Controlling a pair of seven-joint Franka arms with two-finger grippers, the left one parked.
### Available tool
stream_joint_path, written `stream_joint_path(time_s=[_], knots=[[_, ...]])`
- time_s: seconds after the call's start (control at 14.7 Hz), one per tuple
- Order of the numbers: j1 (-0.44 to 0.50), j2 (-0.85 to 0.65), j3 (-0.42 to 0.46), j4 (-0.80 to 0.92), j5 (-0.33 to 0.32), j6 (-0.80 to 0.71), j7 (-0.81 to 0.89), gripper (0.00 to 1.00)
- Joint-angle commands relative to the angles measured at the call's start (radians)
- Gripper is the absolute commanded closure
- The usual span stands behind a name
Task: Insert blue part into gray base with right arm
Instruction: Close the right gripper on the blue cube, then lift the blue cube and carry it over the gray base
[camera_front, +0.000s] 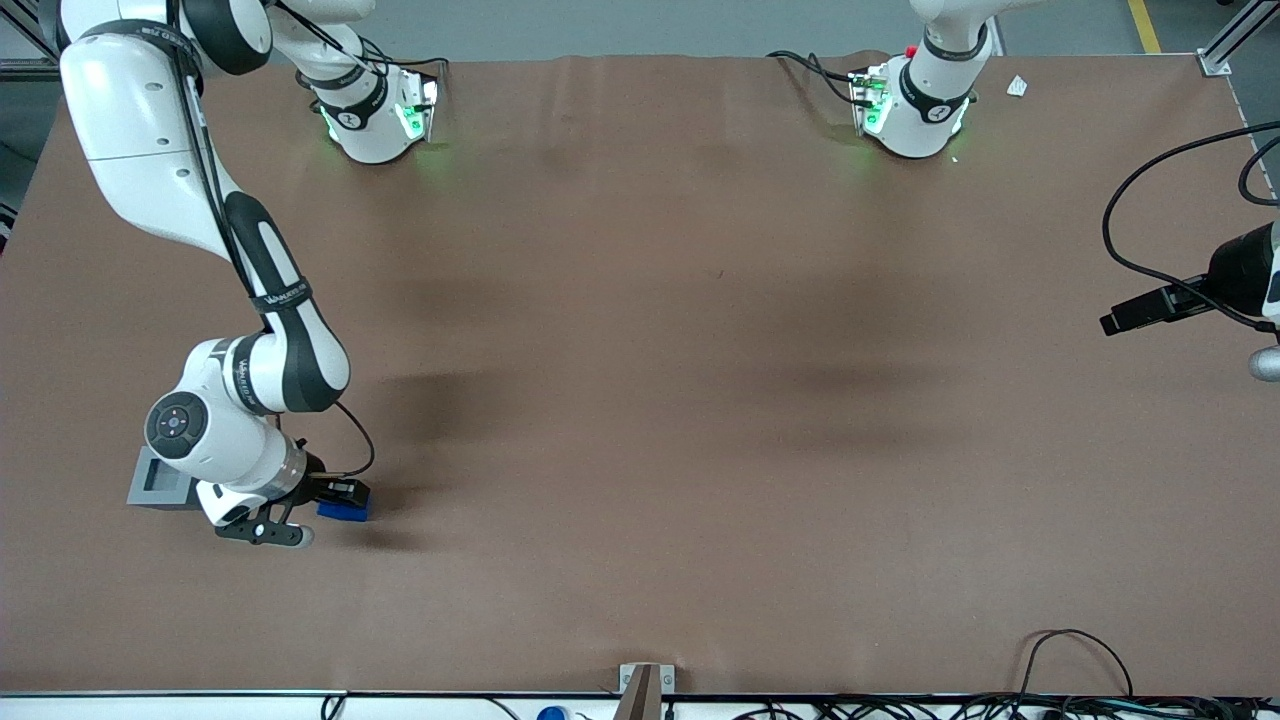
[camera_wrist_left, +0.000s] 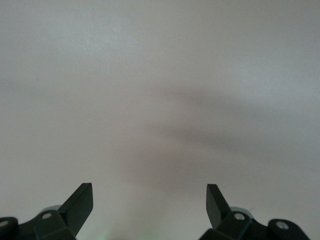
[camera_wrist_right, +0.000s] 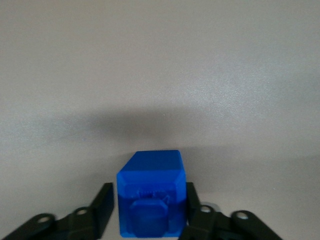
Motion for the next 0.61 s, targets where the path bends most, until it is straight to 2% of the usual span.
stream_joint_path(time_s=[0.0, 0.07, 0.14, 0.27, 0.41, 0.54], knots=[[-0.009, 0.007, 0.006, 0.012, -0.007, -0.003, 0.0, 0.76], [-0.012, 0.007, 0.006, 0.013, -0.013, -0.003, -0.007, 0.91], [-0.015, 0.005, 0.006, 0.016, -0.013, -0.003, -0.026, 1.0], [-0.018, -0.001, 0.005, 0.05, -0.01, -0.023, -0.055, 1.0], [-0.052, -0.015, 0.005, 0.097, -0.013, -0.13, -0.064, 1.0], [-0.098, -0.019, 0.006, 0.134, -0.018, -0.191, -0.168, 1.0]])
